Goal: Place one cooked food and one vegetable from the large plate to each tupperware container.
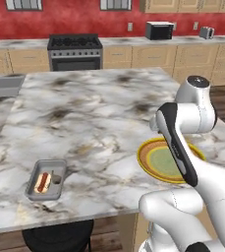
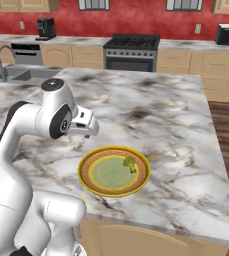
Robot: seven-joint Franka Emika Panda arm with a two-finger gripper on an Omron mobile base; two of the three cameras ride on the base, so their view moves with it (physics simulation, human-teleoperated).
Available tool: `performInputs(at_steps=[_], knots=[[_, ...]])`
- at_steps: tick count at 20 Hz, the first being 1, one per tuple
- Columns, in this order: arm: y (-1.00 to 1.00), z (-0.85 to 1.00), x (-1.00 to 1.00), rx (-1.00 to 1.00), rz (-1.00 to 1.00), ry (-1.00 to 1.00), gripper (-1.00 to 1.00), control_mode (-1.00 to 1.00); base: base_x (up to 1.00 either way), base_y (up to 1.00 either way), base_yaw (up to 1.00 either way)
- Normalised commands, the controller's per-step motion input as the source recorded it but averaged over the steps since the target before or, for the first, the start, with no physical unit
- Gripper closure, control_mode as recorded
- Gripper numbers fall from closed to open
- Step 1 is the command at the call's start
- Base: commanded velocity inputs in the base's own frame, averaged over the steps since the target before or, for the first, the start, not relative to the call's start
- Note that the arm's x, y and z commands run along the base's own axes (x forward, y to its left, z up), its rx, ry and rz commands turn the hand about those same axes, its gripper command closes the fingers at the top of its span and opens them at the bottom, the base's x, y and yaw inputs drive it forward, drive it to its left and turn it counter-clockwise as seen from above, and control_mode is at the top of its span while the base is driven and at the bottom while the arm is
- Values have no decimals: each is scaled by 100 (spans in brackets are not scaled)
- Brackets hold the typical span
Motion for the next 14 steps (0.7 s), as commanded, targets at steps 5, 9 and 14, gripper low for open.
performInputs(at_steps=[5, 9, 14], knots=[[0, 0, 0, 0, 0, 0, -100, 100, -12, -61, 3], [0, 0, 0, 0, 0, 0, -100, 100, 4, -16, 0], [-31, -12, 10, 0, 1, 0, -100, -100, 12, -8, 0]])
